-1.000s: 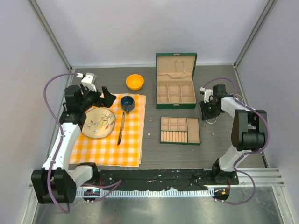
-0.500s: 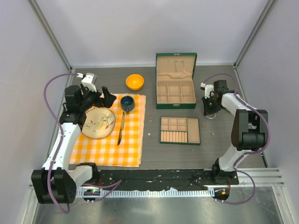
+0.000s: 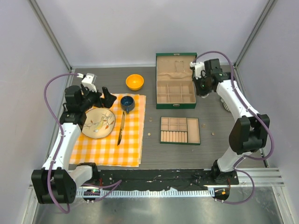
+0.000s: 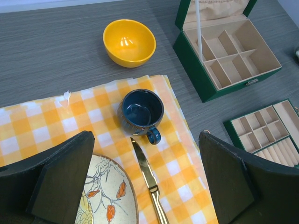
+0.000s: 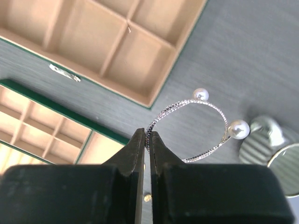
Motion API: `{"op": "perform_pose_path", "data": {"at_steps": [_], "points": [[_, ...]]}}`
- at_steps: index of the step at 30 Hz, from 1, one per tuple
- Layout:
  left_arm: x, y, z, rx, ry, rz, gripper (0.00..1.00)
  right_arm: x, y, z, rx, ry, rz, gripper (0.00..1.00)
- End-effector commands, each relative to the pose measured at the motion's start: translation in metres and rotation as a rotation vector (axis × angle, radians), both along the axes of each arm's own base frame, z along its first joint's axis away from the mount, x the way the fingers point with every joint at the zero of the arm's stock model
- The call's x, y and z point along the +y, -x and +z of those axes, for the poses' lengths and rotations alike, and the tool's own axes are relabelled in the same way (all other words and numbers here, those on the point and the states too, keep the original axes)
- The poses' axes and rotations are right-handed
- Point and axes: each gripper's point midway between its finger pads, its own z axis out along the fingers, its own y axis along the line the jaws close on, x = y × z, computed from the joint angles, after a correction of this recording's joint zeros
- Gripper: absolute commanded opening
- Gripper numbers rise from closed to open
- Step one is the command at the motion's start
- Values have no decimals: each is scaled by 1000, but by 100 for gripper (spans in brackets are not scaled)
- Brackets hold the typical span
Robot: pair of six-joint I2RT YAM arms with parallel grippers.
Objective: Organize the mixed jewelry
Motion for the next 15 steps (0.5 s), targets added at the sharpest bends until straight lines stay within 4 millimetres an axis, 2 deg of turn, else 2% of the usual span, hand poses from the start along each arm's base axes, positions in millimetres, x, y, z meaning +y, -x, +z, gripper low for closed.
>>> {"op": "perform_pose_path", "data": {"at_steps": [1,6,11,12,13,15], "points": [[-1,-1,15,-62,5,-10,100,23,-22,37,-69,21,14,1],[2,-2,17,-66,6,6,100,46,-50,39,-93,46,32,1],[1,-2,16,-63,7,6,100,65,-80,27,-82,45,48,1],[2,-3,15,-61,6,6,100,69,-87,30,-95,40,51,1],[1,-2,15,-60,7,7,100,72,-90,18,-72,46,55,1],[1,-3,15,-59,6,6,100,76,-95,11,-64,48,59,1]]}}
